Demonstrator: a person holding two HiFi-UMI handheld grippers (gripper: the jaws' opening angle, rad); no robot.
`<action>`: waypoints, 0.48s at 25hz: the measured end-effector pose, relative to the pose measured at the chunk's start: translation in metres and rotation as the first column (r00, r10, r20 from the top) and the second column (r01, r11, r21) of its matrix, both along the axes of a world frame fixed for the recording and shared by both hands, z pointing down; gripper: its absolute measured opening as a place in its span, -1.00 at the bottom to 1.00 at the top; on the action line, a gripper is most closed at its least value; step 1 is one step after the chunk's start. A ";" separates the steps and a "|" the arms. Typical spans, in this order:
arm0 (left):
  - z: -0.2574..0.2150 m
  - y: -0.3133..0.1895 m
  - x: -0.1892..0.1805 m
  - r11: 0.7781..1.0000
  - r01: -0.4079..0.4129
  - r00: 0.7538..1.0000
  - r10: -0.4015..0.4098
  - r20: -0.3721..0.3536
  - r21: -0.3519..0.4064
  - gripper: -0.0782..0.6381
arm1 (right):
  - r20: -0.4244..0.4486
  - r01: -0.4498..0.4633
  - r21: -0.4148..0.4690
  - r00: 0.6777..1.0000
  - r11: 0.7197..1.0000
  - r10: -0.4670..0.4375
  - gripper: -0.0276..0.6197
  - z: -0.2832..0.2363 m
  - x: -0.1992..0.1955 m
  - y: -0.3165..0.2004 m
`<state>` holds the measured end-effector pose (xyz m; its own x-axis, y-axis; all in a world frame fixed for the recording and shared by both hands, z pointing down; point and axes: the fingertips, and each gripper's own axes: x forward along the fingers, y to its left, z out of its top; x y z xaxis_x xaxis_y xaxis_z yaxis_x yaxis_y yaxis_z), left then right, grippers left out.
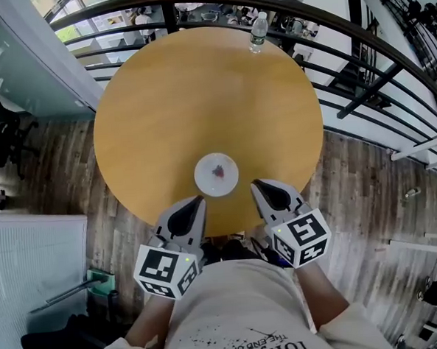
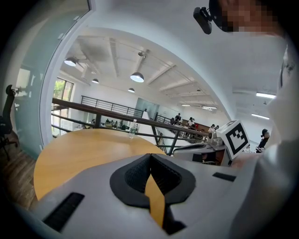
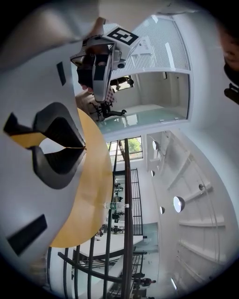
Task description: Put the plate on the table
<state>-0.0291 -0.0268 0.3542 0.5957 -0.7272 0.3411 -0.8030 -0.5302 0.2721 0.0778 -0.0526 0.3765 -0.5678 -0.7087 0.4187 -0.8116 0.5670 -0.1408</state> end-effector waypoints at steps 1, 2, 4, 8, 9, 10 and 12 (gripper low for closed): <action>-0.001 -0.001 -0.001 1.000 -0.001 1.000 0.001 0.000 0.002 -0.72 | -0.005 0.003 -0.003 1.000 1.000 -0.003 -0.83 0.000 0.000 0.002; -0.001 -0.001 -0.002 1.000 0.000 1.000 0.000 0.000 0.004 -0.72 | -0.008 0.006 -0.005 1.000 1.000 -0.006 -0.83 0.000 -0.001 0.003; -0.002 -0.003 -0.004 1.000 0.002 1.000 -0.002 -0.001 0.004 -0.72 | -0.009 0.008 -0.008 1.000 1.000 -0.009 -0.83 0.001 -0.004 0.004; -0.002 -0.003 -0.006 1.000 0.000 1.000 0.000 0.004 0.005 -0.72 | 0.001 0.007 -0.014 1.000 1.000 -0.007 -0.83 0.004 -0.006 0.005; -0.001 -0.002 -0.007 1.000 0.000 1.000 0.000 0.005 0.006 -0.72 | 0.002 0.008 -0.014 1.000 1.000 -0.008 -0.83 0.004 -0.007 0.006; -0.001 -0.002 -0.007 1.000 0.000 1.000 0.000 0.005 0.006 -0.72 | 0.002 0.010 -0.013 1.000 1.000 -0.010 -0.83 0.004 -0.007 0.006; -0.002 -0.002 -0.010 1.000 0.002 1.000 -0.002 0.005 0.004 -0.72 | 0.002 0.018 -0.012 1.000 1.000 -0.018 -0.83 0.002 -0.011 0.006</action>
<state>-0.0389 -0.0287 0.3524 0.5926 -0.7296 0.3413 -0.8054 -0.5298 0.2657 0.0672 -0.0465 0.3784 -0.5810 -0.6932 0.4266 -0.8010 0.5798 -0.1490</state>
